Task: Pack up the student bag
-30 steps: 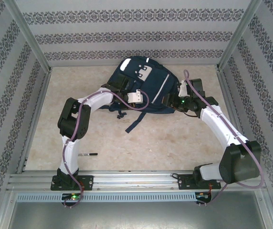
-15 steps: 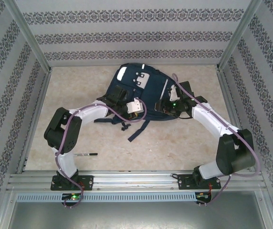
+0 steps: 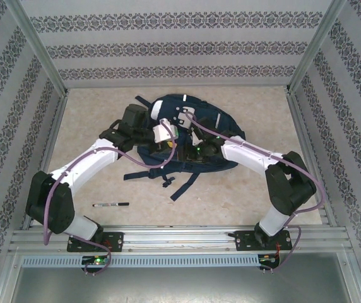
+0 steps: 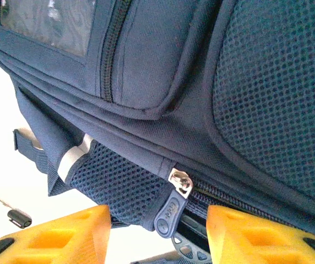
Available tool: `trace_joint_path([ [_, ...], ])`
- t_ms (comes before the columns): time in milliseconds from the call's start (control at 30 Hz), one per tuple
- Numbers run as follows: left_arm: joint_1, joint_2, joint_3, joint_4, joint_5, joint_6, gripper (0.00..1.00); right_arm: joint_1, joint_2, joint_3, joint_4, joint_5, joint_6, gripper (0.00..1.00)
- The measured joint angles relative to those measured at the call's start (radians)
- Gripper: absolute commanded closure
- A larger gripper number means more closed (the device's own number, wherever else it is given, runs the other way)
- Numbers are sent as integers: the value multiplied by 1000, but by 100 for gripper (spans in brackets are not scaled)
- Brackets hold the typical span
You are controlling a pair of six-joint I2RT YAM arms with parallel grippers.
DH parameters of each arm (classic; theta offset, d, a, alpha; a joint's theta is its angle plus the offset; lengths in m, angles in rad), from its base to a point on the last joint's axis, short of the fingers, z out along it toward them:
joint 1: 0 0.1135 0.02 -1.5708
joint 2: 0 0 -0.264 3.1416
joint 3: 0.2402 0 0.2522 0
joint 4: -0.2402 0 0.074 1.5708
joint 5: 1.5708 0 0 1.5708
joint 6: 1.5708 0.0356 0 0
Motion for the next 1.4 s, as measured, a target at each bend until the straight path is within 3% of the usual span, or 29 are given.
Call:
trace_joint_path([
  [333, 82, 142, -55, -96, 60, 148, 51, 85, 13, 0, -38, 102, 90, 64],
  [400, 87, 142, -64, -95, 77, 161, 50, 101, 37, 6, -38, 110, 108, 77],
  [633, 87, 142, -65, -96, 100, 218, 48, 121, 91, 30, -53, 153, 157, 100],
  [867, 87, 172, -50, -97, 127, 290, 43, 120, 65, 26, -51, 120, 120, 100],
  [1100, 82, 290, 55, -126, 124, 366, 42, 48, -84, -57, -27, 13, 98, 100],
  [1133, 80, 306, 72, -135, 121, 375, 42, 34, -93, -66, -23, 2, 99, 98],
  [1167, 79, 323, 89, -143, 115, 385, 42, 21, -95, -70, -21, -7, 99, 84],
  [1233, 75, 350, 107, -155, 95, 400, 43, 11, -92, -77, -14, -15, 103, 72],
  [1400, 72, 377, 88, -164, 61, 418, 43, 55, -58, -75, 5, 5, 134, 68],
])
